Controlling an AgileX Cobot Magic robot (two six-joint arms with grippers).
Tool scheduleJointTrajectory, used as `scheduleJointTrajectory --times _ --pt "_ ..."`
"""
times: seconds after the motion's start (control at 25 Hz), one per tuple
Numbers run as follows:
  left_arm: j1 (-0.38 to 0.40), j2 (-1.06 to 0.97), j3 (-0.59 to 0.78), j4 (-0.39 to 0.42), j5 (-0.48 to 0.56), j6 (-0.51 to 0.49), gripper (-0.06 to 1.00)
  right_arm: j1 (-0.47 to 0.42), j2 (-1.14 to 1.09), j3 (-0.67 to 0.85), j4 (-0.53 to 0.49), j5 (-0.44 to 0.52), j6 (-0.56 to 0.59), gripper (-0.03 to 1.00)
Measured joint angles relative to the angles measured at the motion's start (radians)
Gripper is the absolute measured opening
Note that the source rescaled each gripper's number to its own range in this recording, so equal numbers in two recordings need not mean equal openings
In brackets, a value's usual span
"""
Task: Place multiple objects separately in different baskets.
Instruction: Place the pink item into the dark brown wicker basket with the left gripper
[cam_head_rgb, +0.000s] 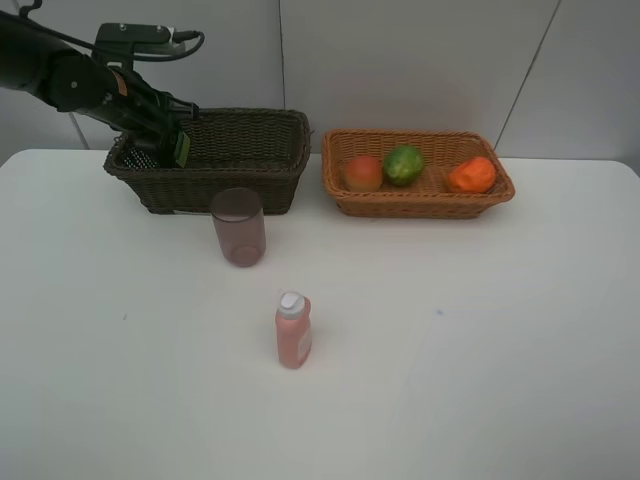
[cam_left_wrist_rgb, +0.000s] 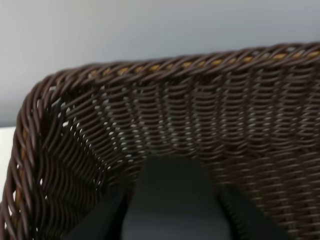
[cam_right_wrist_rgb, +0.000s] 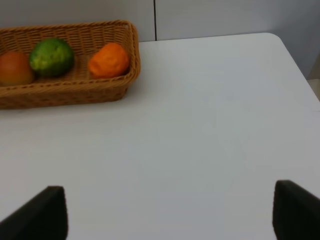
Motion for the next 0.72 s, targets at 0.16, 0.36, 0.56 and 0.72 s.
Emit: scheduleJointTrajectory --times 0.16,0.36,0.56,0.72 --pt "0.004 0.016 0.000 0.000 -0.005 0.000 0.48 0.000 0.000 0.000 0.000 0.000 0.000 0.67" --pt "0.004 0.026 0.000 0.000 -0.005 0.001 0.48 0.000 0.000 0.000 0.000 0.000 0.000 0.67" --pt "0.003 0.025 -0.001 0.000 -0.027 0.001 0.93 0.000 0.000 0.000 0.000 0.000 0.000 0.67" --pt "0.002 0.013 -0.001 0.000 -0.027 0.001 1.00 0.000 0.000 0.000 0.000 0.000 0.000 0.67"
